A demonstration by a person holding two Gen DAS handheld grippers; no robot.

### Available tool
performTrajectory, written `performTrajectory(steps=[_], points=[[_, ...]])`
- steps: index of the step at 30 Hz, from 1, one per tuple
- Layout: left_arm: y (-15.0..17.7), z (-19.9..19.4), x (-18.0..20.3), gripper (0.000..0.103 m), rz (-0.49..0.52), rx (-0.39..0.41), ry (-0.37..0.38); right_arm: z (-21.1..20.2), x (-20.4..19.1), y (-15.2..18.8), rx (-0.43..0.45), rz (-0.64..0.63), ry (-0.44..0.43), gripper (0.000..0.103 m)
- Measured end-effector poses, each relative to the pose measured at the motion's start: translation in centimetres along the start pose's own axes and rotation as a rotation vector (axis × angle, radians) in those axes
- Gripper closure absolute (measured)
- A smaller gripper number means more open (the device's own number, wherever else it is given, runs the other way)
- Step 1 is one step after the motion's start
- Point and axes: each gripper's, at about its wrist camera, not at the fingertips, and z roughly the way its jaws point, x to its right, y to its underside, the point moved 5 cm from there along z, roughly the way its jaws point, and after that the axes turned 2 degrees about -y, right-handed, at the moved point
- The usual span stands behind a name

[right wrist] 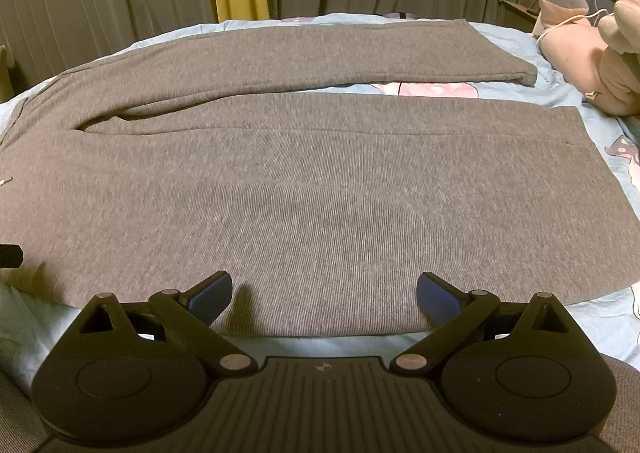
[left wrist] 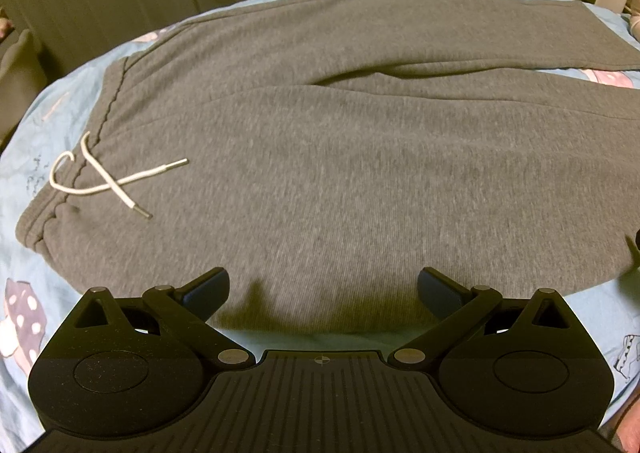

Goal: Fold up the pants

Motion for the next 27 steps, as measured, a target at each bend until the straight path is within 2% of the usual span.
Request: performTrajectory(steps=[27], points=[[0.06, 0.0, 0.1, 0.0, 0.001, -0.015, 0.0, 0.59, 0.04, 0.4, -0.011, -0.001, -0.002, 0.004]])
